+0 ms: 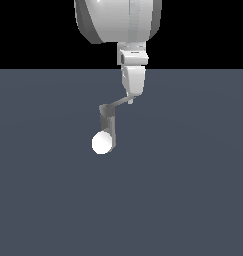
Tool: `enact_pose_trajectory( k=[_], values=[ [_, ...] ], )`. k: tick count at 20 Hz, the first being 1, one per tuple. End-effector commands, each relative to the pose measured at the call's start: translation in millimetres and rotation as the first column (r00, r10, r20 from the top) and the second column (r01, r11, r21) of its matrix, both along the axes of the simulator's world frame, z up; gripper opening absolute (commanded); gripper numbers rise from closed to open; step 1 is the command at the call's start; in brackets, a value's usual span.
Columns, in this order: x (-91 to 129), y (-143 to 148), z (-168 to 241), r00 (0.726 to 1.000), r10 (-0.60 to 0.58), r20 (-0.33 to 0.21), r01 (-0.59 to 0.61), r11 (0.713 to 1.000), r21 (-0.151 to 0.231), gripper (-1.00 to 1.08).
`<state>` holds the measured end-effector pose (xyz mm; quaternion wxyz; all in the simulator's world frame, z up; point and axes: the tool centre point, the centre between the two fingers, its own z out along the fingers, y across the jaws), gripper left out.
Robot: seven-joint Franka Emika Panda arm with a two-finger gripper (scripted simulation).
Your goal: Turn on the faucet by rotating a designated handle.
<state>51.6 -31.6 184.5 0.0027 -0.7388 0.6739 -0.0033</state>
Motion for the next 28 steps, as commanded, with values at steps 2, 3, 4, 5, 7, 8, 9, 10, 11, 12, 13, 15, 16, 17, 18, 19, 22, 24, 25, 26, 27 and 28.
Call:
enact_pose_trajectory(
  k=[2,3,4,5,7,8,9,10,11,12,13,15,16,17,18,19,22,24,25,26,27,28],
  values=[
    [-13.7,-4.1,-2.4,1.000,-0.003,-0.009,0.003,1.000,0.000,-1.00],
    [-16.7,-4.6,-2.4,1.000,-0.003,-0.009,0.003,1.000,0.000,-1.00],
    [-19.7,-5.1,-2.4,1.000,-0.003,-0.009,0.003,1.000,0.000,-1.00],
    [-22.7,-5.6,-2.4,1.000,-0.003,-0.009,0.003,1.000,0.000,-1.00],
    [-28.8,-6.7,-2.4,1.000,-0.003,-0.009,0.003,1.000,0.000,-1.00],
    [-31.8,-7.2,-2.4,1.000,-0.003,-0.009,0.003,1.000,0.000,-1.00],
    [-35.0,-8.1,-2.2,1.000,-0.004,-0.009,0.004,1.000,0.000,-1.00],
    [-38.1,-8.6,-2.2,1.000,-0.004,-0.009,0.004,1.000,0.000,-1.00],
    [-41.2,-9.2,-2.2,1.000,-0.004,-0.009,0.004,1.000,0.000,-1.00],
    [-44.3,-9.7,-2.2,1.000,-0.004,-0.009,0.004,1.000,0.000,-1.00],
    [-44.3,-9.7,-2.2,1.000,-0.004,-0.009,0.004,1.000,0.000,-1.00],
    [-34.5,1.0,11.3,1.000,0.010,0.024,-0.010,1.000,-0.001,-1.00],
    [-37.9,2.4,10.6,1.000,0.009,0.022,-0.009,1.000,-0.001,-1.00],
    [-41.4,3.9,9.9,1.000,0.009,0.021,-0.009,1.000,-0.001,-1.00],
    [-44.9,5.4,9.2,1.000,0.008,0.019,-0.008,1.000,-0.001,-1.00],
    [-48.3,6.8,8.4,1.000,0.007,0.018,-0.007,1.000,0.000,-1.00],
    [-59.0,11.3,6.3,1.000,0.005,0.013,-0.005,1.000,0.000,-1.00],
    [-66.1,14.4,4.9,1.000,0.004,0.009,-0.004,1.000,0.000,-1.00],
    [-69.7,15.9,4.2,1.000,0.003,0.008,-0.003,1.000,0.000,-1.00],
    [-73.3,17.5,3.5,1.000,0.002,0.006,-0.002,1.000,0.000,-1.00],
    [-77.0,19.0,2.8,1.000,0.002,0.004,-0.002,1.000,0.000,-1.00],
    [-80.6,20.6,2.2,1.000,0.001,0.003,-0.001,1.000,0.000,-1.00]
  ],
)
